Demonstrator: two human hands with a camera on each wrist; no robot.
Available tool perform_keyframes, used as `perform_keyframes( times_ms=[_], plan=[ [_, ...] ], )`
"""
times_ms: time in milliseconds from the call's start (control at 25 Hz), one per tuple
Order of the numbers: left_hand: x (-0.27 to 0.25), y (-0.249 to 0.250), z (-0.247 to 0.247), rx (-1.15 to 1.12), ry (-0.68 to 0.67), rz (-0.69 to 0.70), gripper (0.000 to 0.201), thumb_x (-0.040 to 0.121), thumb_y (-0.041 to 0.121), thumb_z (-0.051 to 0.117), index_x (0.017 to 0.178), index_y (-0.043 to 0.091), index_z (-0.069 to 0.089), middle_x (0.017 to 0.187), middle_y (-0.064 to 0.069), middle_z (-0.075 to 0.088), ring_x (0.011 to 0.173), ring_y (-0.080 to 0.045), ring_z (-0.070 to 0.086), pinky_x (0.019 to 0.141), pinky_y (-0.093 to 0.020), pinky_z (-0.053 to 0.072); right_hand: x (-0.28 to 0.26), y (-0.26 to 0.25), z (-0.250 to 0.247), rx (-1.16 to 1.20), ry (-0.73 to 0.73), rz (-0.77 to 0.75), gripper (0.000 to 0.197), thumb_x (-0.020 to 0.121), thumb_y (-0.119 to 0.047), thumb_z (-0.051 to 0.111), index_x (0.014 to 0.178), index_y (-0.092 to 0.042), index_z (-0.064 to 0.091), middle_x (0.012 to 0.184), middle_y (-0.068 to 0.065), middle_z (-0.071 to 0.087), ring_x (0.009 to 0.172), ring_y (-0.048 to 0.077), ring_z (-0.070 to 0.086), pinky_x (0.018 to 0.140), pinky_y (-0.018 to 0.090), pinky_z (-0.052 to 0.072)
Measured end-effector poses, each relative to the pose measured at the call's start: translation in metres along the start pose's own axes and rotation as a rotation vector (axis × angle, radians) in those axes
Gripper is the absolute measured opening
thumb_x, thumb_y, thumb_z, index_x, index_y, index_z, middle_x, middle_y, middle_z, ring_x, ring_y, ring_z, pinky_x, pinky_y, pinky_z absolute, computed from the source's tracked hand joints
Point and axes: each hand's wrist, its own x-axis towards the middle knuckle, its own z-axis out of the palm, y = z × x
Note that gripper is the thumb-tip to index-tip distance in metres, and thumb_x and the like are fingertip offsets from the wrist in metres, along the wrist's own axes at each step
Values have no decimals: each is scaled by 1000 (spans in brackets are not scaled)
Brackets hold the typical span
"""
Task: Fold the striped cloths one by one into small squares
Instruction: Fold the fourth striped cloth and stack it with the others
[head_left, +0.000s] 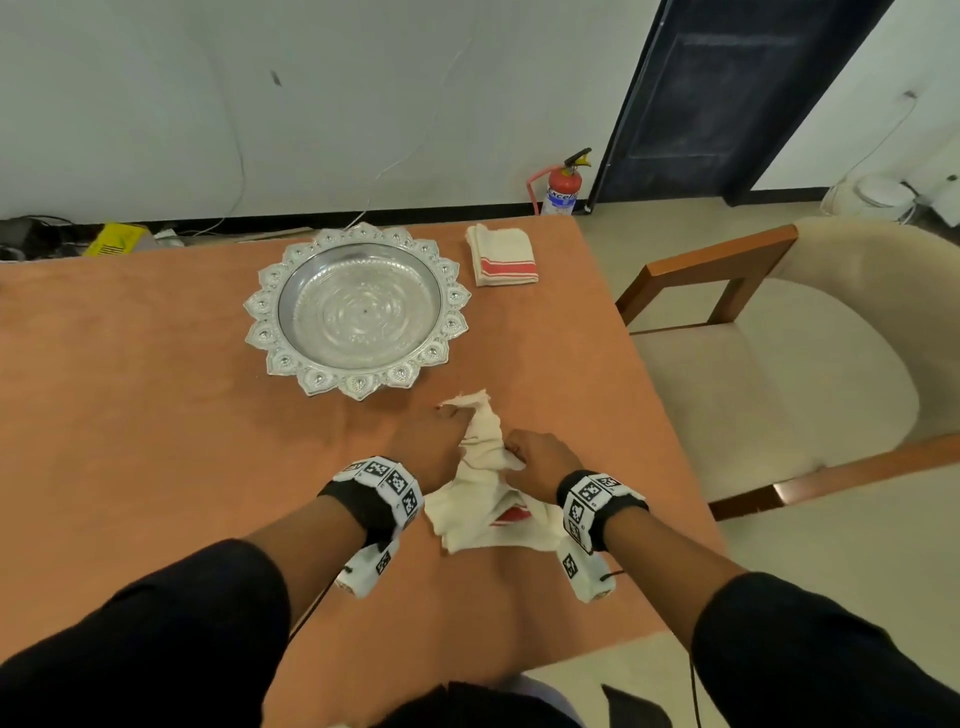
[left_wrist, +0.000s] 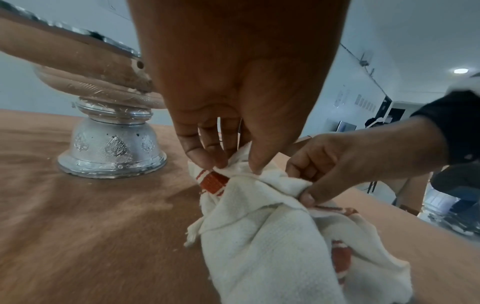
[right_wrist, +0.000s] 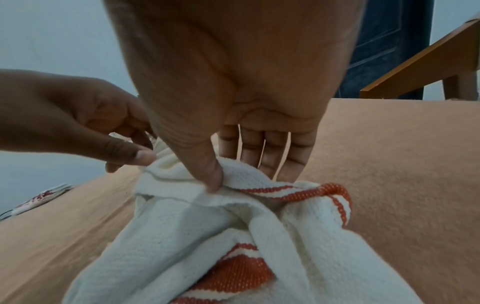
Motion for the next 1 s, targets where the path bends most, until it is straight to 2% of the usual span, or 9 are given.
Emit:
perform_keyframes(
  times_ms=[160,280,400,520,640,760,840,960,1000],
  plan=[
    [-1,-7,5,-8,59,-63,28,92,28,65,117,15,63,117,-6,65,109,-30,63,84,-40,54,-5,-7,0,61,86,7,7,80,-23,66,87,-21,63,87,2,69,81,27,63,73,41,55],
    [-16,-11,0,-85,138,-59,25,93,31,65,115,20,68,114,-4,68,108,-28,63,83,-35,50,-7,-12,-3,137,138,-37,8,77,-20,68,83,-22,63,84,-2,68,80,23,63,76,43,56],
    [-47,-8,-19,-210,284,64,25,89,30,67,113,23,71,103,0,70,100,-23,58,78,-30,41,-17,-24,-14,185,66,-69,31,77,-19,71,105,-29,61,98,-4,67,90,20,64,82,38,56],
    [-81,-7,-50,-344,362,215,22,88,30,66,108,23,73,91,8,68,86,-12,55,77,-33,45,-32,-45,-29,168,25,-245,62,77,-27,79,132,-33,50,120,-6,60,107,13,57,90,28,52],
    [-108,-13,-83,-513,370,262,20,90,23,67,109,24,74,93,9,70,88,-12,63,78,-33,50,-43,-74,-45,168,36,-376,51,77,-22,79,122,-19,56,115,4,55,104,21,52,91,40,51],
    [-128,-24,-108,-669,368,263,19,96,18,62,107,27,75,100,8,71,93,-17,66,80,-29,51,-54,-108,-60,324,105,-409,43,75,-10,76,111,-25,59,110,4,58,97,24,60,83,41,55],
    [-139,-32,-123,-735,395,275,22,99,13,57,107,22,75,103,6,72,97,-17,67,83,-26,50,-59,-132,-65,371,216,-472,40,76,-8,75,106,-27,55,102,2,59,87,19,62,75,40,56],
    [-160,-41,-148,-878,365,319,24,103,-3,52,108,6,73,109,-1,75,106,-14,69,91,-22,49,-55,-164,-65,214,310,-555,47,79,-21,76,121,-29,56,101,-4,53,86,4,54,74,28,50],
    [-168,-44,-155,-916,355,337,24,104,-4,50,109,2,72,111,-5,75,108,-15,69,93,-23,51,-50,-172,-63,150,311,-557,48,79,-28,75,124,-30,59,103,-3,52,91,8,53,78,30,48]
  ],
)
